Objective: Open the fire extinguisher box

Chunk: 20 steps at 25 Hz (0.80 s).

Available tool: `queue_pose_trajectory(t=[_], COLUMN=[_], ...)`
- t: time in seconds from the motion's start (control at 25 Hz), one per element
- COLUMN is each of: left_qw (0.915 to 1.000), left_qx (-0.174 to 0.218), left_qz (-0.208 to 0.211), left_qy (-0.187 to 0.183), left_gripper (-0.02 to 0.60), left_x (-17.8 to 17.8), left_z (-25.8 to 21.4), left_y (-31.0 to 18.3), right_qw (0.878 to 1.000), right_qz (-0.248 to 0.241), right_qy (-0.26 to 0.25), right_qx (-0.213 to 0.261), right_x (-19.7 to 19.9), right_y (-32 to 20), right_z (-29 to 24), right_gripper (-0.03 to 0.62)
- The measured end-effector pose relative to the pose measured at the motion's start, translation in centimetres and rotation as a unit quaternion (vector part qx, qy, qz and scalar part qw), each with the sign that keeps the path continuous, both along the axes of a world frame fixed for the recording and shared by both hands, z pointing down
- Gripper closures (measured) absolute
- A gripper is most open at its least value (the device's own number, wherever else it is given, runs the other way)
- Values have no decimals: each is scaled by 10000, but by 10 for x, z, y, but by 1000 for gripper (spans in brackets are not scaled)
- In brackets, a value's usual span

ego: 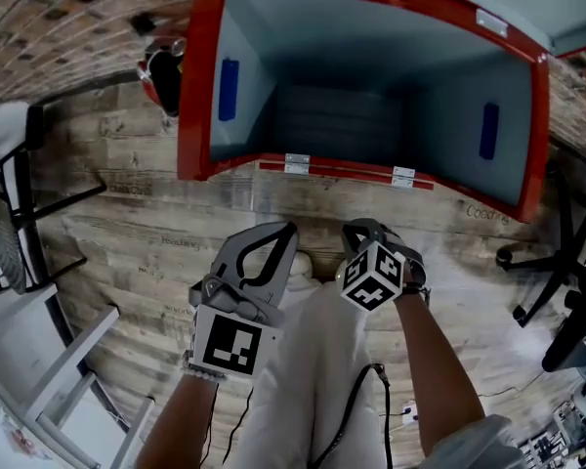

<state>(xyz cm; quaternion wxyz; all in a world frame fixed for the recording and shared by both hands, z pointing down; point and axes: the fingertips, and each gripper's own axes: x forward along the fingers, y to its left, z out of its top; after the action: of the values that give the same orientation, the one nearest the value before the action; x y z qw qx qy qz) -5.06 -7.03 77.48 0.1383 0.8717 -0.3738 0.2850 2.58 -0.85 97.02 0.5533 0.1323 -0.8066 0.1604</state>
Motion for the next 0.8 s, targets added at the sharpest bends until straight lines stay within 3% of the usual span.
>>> queue_pose_trajectory(t=[0.28,0.48,0.8], left_qw=[9998,9994,9986], left_qx=[-64,326,451], left_qz=[-160,-51,-233], left_qy=[79,64,128], left_gripper=[583,582,581], left_x=[5,10,8], left_z=[-58,-127,-238], left_y=[7,-4,-9], right_qw=[9857,9730,9501], right_qz=[1516,1961,2414], right_qy=[-636,-968,-1521], right_qx=[359,745,1259], right_x=[18,28,35], right_y=[-39,-63,-77], right_z=[-104,-193,-339], right_gripper=[589,589,589])
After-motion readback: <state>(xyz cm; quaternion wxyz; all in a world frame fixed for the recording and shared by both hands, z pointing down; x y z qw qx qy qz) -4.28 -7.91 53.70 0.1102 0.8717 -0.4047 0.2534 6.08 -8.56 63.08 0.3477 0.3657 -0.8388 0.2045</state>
